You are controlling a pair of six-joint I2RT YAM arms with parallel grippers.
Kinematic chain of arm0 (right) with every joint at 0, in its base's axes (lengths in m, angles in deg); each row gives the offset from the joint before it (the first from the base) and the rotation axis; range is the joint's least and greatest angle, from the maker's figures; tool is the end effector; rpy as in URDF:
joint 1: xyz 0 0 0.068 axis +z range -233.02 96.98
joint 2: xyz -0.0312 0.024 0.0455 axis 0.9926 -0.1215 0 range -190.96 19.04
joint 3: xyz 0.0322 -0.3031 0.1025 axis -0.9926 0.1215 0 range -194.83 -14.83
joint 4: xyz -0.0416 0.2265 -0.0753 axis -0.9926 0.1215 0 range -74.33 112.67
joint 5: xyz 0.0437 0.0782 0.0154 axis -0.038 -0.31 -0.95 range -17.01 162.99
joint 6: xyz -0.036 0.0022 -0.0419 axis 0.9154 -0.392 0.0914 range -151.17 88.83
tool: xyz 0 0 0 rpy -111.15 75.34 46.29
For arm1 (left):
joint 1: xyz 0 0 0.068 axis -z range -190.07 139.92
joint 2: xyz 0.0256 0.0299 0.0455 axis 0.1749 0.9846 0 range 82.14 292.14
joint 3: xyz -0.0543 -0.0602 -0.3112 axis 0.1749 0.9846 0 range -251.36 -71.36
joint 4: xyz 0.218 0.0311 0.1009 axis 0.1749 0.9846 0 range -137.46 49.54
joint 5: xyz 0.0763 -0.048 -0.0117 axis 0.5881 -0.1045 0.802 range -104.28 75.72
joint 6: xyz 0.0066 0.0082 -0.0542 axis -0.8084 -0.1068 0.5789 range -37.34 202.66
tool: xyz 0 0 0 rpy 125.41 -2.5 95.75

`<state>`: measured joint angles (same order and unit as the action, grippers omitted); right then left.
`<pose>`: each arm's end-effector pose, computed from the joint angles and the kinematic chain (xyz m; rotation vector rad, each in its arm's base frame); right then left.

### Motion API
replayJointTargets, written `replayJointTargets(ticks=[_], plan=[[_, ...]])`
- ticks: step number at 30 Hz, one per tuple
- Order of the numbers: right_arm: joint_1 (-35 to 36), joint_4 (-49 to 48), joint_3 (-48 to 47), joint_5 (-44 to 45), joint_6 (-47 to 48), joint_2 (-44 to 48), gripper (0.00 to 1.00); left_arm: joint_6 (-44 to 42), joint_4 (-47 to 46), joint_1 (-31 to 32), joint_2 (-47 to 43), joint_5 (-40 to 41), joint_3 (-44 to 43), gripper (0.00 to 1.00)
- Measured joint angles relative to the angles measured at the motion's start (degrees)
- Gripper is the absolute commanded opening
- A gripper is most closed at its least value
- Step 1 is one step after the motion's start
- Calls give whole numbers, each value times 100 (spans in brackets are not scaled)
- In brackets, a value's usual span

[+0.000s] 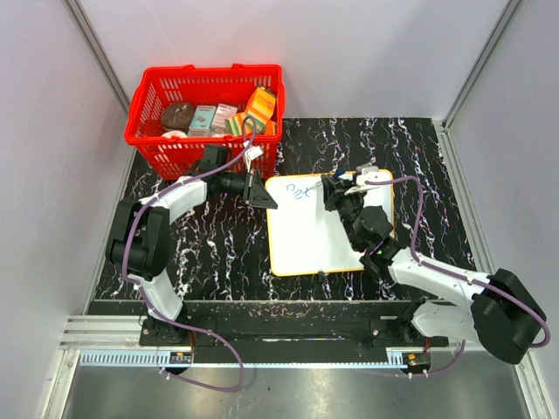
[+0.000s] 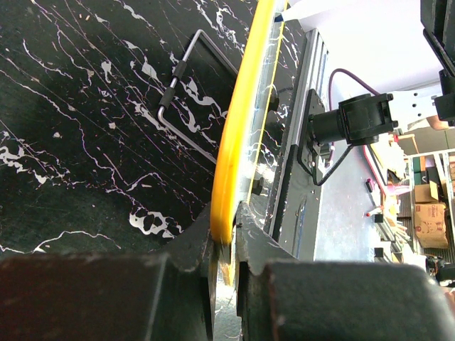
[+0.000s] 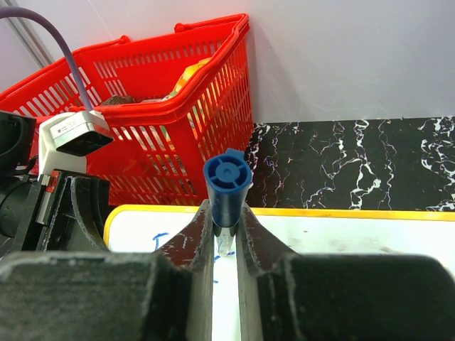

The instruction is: Write a sentence on the whiteboard

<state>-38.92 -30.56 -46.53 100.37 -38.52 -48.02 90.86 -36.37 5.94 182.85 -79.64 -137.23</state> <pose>0.1706 0.1413 0.3421 -0.0479 1.4145 0.4153 0.3358 -0.1319 0.2789 0.7122 2.1329 -1.5501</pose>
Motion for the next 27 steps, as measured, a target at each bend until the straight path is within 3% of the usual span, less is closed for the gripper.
replayJointTargets(ticks=[27], plan=[[-2, -63, -55, 13, -22, -72, 0, 0, 0, 0, 0, 0, 0, 0]])
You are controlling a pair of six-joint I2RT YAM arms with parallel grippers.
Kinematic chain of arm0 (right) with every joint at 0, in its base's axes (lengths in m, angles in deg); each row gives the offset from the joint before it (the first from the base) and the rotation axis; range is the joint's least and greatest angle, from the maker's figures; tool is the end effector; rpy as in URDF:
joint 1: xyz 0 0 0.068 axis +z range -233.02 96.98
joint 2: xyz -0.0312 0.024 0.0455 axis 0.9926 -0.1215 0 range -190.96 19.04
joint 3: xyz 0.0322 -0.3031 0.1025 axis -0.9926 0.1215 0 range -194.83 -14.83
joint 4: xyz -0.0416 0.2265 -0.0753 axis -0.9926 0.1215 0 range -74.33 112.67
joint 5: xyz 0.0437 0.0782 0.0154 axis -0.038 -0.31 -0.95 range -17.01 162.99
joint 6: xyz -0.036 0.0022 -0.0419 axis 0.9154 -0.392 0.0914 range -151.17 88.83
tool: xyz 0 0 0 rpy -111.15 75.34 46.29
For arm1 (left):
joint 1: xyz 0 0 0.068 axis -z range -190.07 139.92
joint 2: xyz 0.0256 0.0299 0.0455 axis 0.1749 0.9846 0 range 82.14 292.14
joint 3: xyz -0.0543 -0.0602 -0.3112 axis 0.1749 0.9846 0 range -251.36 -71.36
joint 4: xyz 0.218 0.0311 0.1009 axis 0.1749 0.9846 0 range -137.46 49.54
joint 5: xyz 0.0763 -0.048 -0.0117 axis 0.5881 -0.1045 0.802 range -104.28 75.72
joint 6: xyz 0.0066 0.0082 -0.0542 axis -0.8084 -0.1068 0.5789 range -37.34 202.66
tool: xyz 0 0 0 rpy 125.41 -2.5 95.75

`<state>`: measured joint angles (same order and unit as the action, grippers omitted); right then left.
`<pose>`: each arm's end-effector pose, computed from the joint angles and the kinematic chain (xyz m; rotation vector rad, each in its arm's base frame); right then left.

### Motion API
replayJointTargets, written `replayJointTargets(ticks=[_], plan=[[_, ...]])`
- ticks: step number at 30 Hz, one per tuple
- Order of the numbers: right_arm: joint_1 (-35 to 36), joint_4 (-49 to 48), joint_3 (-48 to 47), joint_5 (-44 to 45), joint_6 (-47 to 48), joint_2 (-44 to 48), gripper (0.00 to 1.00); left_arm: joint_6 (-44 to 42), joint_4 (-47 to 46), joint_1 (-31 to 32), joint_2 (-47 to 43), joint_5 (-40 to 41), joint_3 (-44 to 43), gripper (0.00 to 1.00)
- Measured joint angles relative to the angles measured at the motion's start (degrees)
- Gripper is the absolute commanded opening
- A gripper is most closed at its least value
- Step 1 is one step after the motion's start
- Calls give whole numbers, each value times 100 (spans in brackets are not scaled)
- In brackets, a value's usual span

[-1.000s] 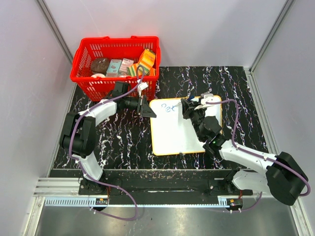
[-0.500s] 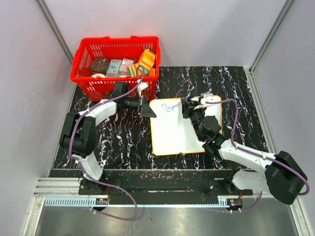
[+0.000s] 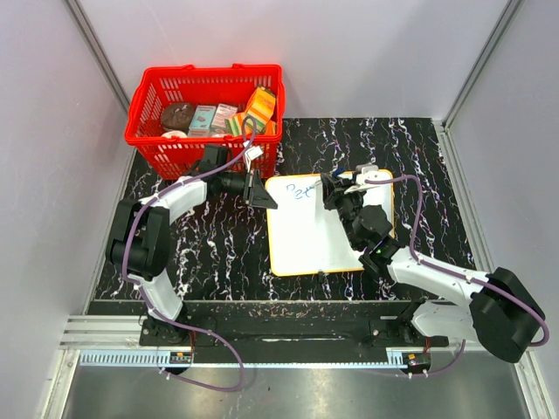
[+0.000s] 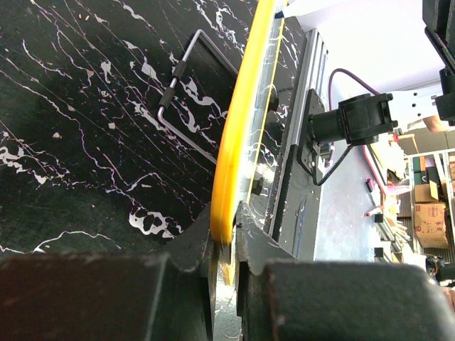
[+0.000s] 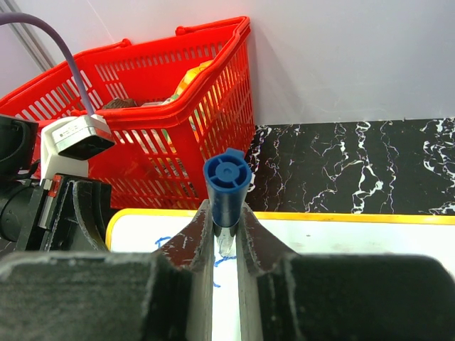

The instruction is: Write a sentence on the whiteboard

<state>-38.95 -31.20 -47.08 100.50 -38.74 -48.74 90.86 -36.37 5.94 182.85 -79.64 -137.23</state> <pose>0.1730 0.1433 0.3438 -0.0395 1.4079 0.4200 0.3358 -0.1319 0.2789 0.7122 2.1329 -1.5501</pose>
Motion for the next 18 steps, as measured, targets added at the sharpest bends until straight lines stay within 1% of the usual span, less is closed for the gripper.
replayJointTargets(ticks=[9, 18], plan=[[-15, 55, 20, -15, -68, 42, 0, 0, 0, 0, 0, -2, 0, 0], [-22, 107, 254, -24, -225, 247, 0, 0, 0, 0, 0, 0, 0, 0]])
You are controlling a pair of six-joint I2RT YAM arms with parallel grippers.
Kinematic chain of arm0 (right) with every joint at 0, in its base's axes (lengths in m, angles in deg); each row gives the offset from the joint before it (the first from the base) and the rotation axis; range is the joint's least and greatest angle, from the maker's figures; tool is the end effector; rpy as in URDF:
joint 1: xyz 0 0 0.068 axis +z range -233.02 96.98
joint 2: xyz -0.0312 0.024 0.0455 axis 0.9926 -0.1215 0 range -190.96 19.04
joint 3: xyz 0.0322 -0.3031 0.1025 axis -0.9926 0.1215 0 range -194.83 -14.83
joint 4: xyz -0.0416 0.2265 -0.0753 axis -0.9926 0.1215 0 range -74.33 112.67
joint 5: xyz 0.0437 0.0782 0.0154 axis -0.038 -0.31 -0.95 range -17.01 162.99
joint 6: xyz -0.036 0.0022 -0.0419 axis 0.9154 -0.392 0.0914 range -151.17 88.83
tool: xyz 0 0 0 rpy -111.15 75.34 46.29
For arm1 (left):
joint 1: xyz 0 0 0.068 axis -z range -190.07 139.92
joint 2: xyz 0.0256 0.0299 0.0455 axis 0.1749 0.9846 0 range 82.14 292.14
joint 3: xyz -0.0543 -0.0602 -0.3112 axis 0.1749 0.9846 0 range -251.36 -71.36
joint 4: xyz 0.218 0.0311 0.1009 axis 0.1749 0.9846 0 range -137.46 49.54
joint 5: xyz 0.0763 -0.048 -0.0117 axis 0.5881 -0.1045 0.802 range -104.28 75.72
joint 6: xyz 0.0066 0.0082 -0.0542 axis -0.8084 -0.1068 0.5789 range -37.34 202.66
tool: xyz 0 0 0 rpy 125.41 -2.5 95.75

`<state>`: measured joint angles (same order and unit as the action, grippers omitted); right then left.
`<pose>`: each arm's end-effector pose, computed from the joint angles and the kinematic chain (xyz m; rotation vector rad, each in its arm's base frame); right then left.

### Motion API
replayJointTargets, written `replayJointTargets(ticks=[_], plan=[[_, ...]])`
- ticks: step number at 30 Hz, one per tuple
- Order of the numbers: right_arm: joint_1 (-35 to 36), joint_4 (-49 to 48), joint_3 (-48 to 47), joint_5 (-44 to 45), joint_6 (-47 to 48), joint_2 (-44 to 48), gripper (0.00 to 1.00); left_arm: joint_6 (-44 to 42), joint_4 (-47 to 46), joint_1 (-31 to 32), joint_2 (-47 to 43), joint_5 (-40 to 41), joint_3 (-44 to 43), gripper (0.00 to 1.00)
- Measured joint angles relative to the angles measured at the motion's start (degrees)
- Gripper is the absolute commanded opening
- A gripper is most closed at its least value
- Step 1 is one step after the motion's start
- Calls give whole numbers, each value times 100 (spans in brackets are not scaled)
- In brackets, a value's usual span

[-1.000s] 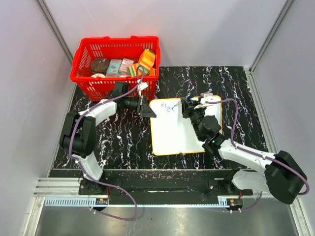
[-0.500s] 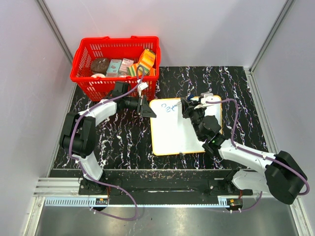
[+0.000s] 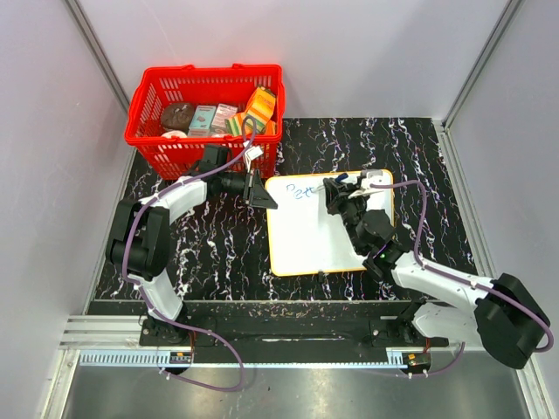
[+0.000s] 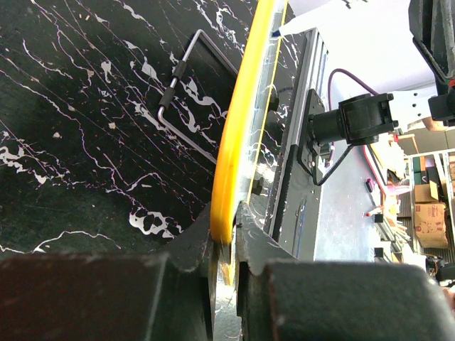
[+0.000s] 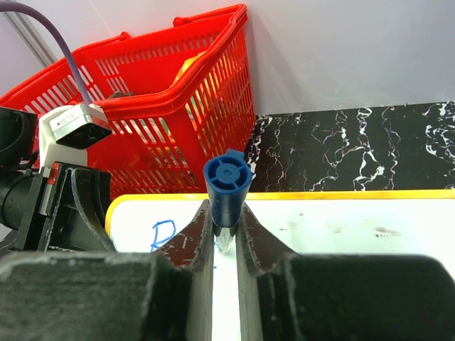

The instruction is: Write a sentence on the whiteboard

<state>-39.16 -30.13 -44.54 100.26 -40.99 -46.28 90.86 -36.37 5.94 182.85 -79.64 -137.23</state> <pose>0.1648 0.1345 0.3361 -0.0208 1.4275 0.4435 0.3358 -0.1319 0.2789 0.7122 2.1329 -1.5501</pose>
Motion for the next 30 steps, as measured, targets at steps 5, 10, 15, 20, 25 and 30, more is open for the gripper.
replayJointTargets(ticks=[5, 10, 15, 20, 25, 30], plan=[[0, 37, 83, -35, -79, 70, 0, 0, 0, 0, 0, 0, 0, 0], [0, 79, 129, -44, -120, 120, 0, 0, 0, 0, 0, 0, 0, 0], [0, 164, 186, -37, -122, 221, 0, 0, 0, 0, 0, 2, 0, 0], [0, 245, 223, 7, -116, 313, 0, 0, 0, 0, 0, 0, 0, 0], [0, 297, 225, 31, -94, 345, 0, 0, 0, 0, 0, 0, 0, 0], [-2, 367, 225, 4, -76, 492, 0, -7, 0, 4, 0, -2, -7, 0]])
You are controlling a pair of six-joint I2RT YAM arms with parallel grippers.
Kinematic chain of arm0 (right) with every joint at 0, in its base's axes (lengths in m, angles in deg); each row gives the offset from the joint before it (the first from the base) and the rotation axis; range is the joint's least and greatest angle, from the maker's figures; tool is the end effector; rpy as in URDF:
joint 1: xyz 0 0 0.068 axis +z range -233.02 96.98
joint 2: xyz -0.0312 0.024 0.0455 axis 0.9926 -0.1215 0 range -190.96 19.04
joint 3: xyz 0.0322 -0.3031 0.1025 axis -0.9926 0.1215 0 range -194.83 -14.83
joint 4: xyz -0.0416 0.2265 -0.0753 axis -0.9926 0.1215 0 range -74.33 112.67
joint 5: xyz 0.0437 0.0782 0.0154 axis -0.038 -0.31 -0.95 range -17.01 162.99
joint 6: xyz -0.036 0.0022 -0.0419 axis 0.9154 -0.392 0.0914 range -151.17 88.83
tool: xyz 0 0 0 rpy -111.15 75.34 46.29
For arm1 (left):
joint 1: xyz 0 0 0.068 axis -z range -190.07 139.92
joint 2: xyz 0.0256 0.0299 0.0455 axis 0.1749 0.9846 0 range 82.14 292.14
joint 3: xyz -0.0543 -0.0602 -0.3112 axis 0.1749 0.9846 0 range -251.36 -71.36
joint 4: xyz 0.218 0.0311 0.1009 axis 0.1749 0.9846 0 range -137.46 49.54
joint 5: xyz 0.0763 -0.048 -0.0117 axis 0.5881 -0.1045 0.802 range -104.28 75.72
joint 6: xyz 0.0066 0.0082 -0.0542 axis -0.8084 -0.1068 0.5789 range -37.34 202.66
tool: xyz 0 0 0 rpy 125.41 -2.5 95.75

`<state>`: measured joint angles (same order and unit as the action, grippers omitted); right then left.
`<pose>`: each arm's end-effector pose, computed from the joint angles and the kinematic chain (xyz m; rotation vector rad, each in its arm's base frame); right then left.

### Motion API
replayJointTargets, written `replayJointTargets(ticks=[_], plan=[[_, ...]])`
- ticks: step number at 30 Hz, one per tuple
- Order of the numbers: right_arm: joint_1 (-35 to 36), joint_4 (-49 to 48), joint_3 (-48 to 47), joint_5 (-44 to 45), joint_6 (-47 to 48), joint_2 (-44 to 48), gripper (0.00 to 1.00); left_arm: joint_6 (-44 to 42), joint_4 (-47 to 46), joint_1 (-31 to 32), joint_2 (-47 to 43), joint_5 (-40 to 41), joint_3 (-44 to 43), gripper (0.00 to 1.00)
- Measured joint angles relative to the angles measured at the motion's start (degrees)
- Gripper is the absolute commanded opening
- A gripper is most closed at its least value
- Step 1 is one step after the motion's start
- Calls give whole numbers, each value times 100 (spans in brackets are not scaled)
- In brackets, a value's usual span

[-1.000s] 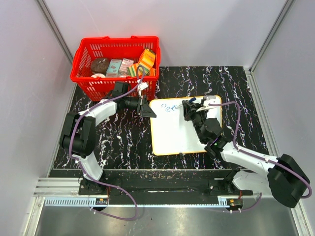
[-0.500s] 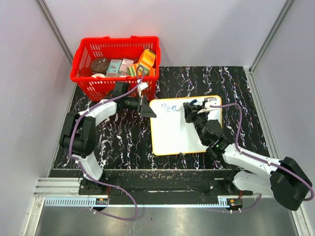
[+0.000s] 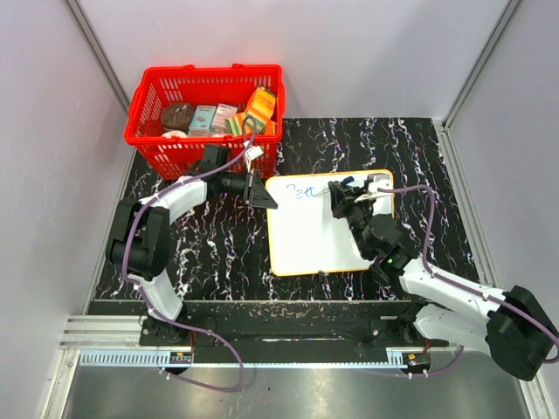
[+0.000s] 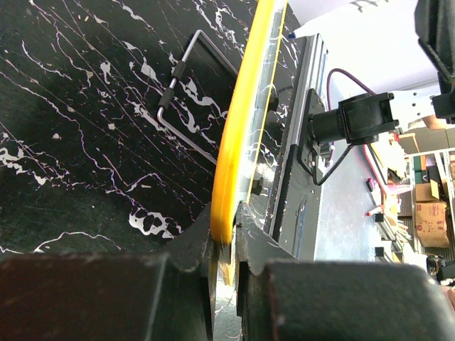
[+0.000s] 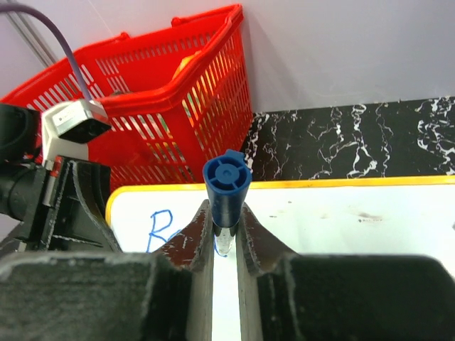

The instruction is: Write a sentence on the whiteboard

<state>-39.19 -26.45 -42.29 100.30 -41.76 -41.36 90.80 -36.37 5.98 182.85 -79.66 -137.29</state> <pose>0.1504 0.1205 0.3321 -0.0172 1.4436 0.4457 0.3358 -0.1322 0.2792 0.7147 2.1310 -1.5499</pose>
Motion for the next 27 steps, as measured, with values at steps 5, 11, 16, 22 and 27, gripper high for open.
replayJointTargets(ticks=[5, 11, 16, 22, 27], plan=[[-4, 0, -31, 0, 44, 214, 0, -13, 4, 2, 0, -4, -9, 0], [-9, 11, -177, 0, 136, 17, 0, -15, 4, 4, 0, -4, -9, 0], [-17, 50, -210, -2, 153, -111, 0, -17, 4, 7, 0, -4, -15, 0], [-42, 50, -210, 2, 157, -184, 0, -17, 4, 7, 0, -2, -24, 0], [-42, 44, -212, 17, 162, -214, 0, -20, 13, 7, 0, 0, -24, 0]])
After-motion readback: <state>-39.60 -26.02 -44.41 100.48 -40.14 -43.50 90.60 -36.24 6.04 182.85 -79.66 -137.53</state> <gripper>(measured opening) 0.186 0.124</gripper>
